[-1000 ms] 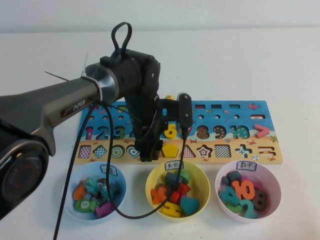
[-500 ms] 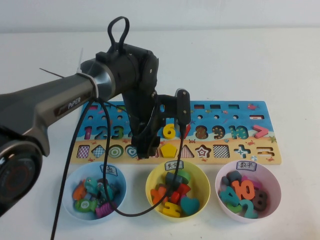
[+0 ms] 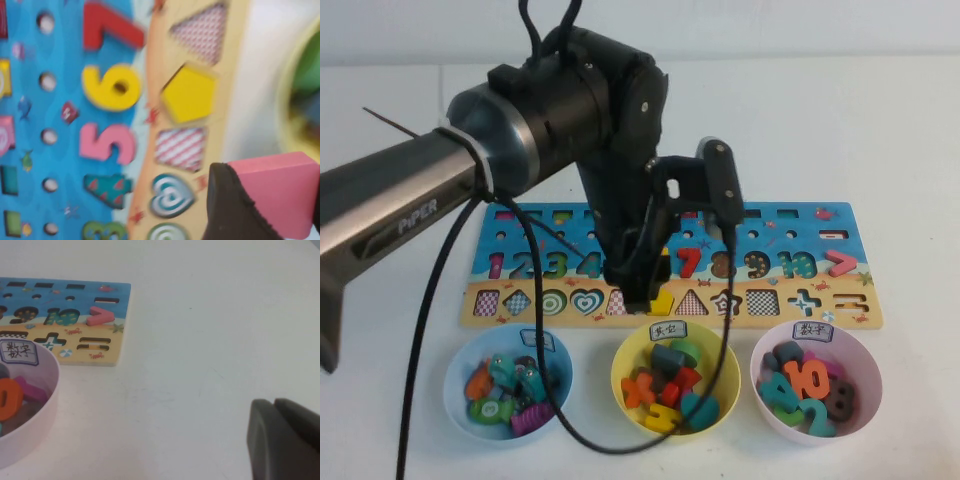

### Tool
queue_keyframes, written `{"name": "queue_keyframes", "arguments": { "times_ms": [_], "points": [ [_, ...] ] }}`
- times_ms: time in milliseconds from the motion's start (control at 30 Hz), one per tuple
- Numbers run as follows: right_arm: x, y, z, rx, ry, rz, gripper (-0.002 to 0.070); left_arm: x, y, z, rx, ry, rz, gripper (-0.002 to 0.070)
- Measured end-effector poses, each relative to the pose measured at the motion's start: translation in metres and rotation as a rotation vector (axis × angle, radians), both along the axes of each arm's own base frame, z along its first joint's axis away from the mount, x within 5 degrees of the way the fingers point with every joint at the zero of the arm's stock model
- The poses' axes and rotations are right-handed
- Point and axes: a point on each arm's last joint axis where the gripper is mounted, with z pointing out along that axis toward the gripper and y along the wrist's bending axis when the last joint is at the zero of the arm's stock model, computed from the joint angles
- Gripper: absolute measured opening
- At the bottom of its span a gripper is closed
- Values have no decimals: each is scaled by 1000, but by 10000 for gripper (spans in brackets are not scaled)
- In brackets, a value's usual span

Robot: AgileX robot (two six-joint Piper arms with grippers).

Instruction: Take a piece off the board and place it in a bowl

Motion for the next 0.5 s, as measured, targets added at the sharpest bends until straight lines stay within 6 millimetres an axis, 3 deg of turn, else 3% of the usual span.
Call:
{"name": "queue_keyframes", "arguments": {
  "times_ms": [100, 233, 400, 500],
  "points": [
    [0, 0, 0, 0, 0, 0, -18, -31, -14, 12, -36, 15, -21, 283],
    [0, 0, 0, 0, 0, 0, -18, -61, -26, -4, -54, 136, -50, 283],
    [0, 0, 0, 0, 0, 0, -18, -69, -24, -35, -66, 180, -40, 283],
    [0, 0, 0, 0, 0, 0, -18, -66, -21, -41, -76, 165, -48, 307]
  ]
}}
